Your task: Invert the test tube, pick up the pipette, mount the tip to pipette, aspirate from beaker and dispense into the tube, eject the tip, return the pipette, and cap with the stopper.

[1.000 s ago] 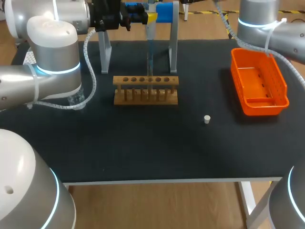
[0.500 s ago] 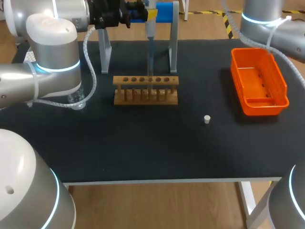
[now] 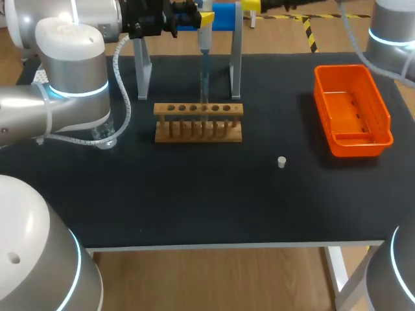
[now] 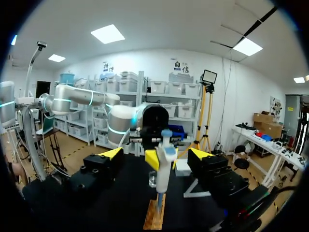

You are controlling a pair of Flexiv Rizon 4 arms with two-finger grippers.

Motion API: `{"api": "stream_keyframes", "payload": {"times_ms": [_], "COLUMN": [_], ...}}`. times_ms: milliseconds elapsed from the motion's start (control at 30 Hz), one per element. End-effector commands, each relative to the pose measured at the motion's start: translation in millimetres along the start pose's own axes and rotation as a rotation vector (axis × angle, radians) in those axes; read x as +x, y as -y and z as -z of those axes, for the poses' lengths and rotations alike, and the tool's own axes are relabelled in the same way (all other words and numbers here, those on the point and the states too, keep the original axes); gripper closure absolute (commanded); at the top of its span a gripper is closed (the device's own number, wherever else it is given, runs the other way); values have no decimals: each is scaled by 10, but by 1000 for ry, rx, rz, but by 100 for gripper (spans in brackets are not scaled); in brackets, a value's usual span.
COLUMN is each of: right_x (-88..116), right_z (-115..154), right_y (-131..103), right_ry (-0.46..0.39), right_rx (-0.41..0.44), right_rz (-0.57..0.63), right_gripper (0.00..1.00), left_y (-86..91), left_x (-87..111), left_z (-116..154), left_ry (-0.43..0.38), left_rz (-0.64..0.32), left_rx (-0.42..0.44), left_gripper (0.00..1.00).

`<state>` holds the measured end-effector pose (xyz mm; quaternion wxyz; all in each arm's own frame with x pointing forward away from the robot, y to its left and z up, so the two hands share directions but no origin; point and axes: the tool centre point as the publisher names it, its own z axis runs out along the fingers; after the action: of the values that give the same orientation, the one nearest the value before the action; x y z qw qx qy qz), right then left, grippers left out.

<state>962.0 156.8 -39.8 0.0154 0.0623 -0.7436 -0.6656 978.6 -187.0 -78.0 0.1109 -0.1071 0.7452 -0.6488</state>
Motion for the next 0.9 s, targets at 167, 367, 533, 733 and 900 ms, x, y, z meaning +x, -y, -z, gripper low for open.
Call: {"api": "stream_keyframes", "payload": {"times_ms": [167,367,533,733,900], "right_x": [220,212,162,47,-58], "right_z": [203,202,154,93,21], "right_y": [564,1055,1372,1675,1846], "right_ry": [57,62,56,45,41], "right_rx": [64,60,54,56,76], "right_rz": [24,50,74,70,49], "right_gripper": [0,0,0,0,0], "left_y": [4,4,4,4,4], "left_x": [3,3,3,3,3], "left_z": [1,1,1,1,1], "left_ry": [1,1,1,1,1], "left_rz": [0,0,0,0,0], "left_rx": [0,0,0,0,0], "left_gripper": [100,100,100,100,100]}}
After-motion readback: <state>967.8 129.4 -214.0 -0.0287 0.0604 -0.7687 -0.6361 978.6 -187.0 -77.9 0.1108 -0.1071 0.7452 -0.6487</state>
